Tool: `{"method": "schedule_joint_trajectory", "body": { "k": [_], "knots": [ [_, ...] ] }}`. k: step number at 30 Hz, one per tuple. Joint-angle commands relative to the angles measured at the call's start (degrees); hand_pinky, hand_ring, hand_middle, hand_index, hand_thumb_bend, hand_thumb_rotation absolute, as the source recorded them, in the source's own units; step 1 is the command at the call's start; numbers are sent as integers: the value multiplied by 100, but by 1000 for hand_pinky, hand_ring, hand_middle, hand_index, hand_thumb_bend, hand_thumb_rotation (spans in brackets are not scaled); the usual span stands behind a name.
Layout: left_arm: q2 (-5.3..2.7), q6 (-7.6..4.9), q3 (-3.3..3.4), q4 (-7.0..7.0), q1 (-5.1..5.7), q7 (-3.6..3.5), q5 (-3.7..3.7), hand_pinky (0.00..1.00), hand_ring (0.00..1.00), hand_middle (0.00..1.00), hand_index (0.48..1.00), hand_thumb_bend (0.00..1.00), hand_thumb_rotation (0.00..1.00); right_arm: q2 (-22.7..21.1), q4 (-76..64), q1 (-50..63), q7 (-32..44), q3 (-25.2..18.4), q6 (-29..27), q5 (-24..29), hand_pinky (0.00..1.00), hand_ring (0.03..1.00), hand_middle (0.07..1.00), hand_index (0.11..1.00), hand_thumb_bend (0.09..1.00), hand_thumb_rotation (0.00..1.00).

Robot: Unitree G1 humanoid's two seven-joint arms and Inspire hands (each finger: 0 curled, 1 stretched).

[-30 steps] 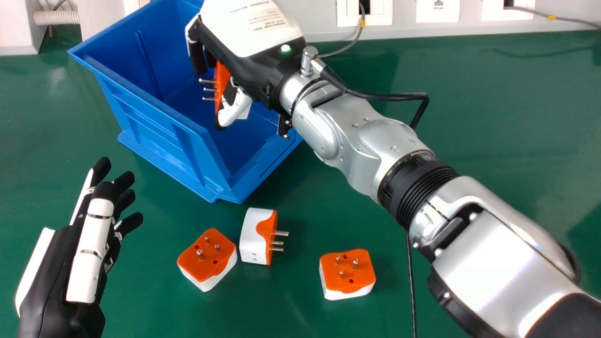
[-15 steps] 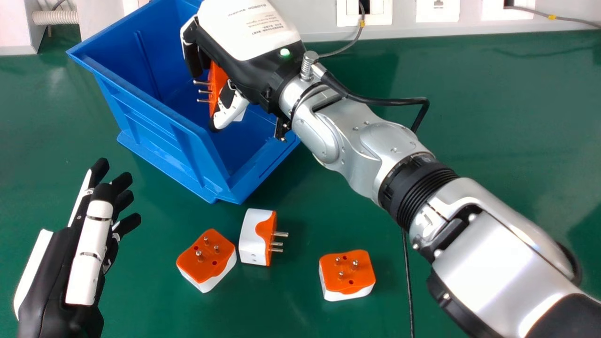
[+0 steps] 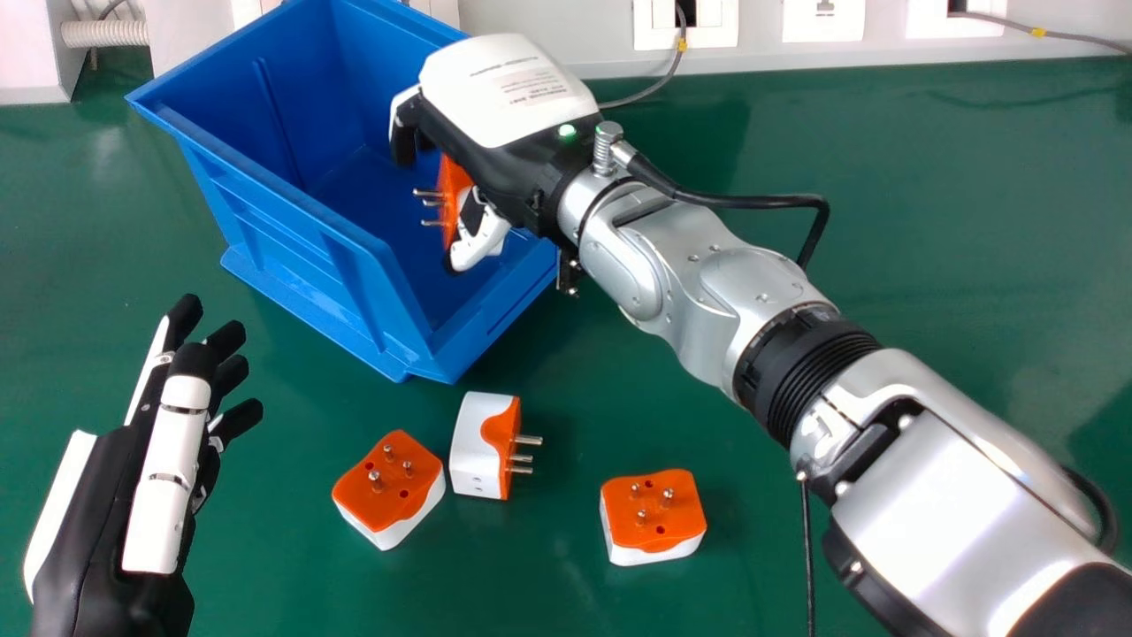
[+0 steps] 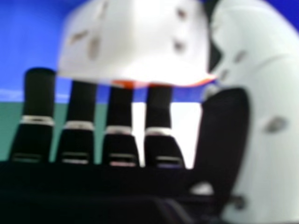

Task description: Pick all objects and put in blue box

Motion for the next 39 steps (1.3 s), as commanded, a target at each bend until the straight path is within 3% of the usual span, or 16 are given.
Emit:
{"method": "schedule_joint_trajectory", "body": {
  "k": [1, 11, 16, 32, 39],
  "knots": [
    [-7, -157, 5, -74, -12, -7, -12, 896, 947, 951, 989, 451, 1000, -13, -197, -112, -163, 34, 17, -50, 808, 947, 960, 946, 572, 0],
    [-8, -229, 2, 24, -49, -9, 7, 894, 947, 950, 987, 445, 1000, -78, -283, -54, -310, 84, 133, -106, 905, 995, 996, 995, 633, 0],
    [1, -204, -8, 10, -74, 15, 27, 892, 944, 946, 985, 442, 1000, -88, -283, -6, -378, 53, 146, -78, 914, 999, 999, 999, 655, 1],
    [35, -269, 24, 86, -134, -46, -5, 888, 940, 942, 982, 427, 1000, -321, -1002, 425, -411, -175, 138, 97, 894, 1000, 1000, 1000, 683, 6],
    [15, -265, -32, 82, -153, 39, 159, 884, 938, 941, 980, 427, 1000, -582, -2570, 1234, -314, -436, 617, 75, 911, 1000, 1000, 1000, 680, 6]
  ]
}}
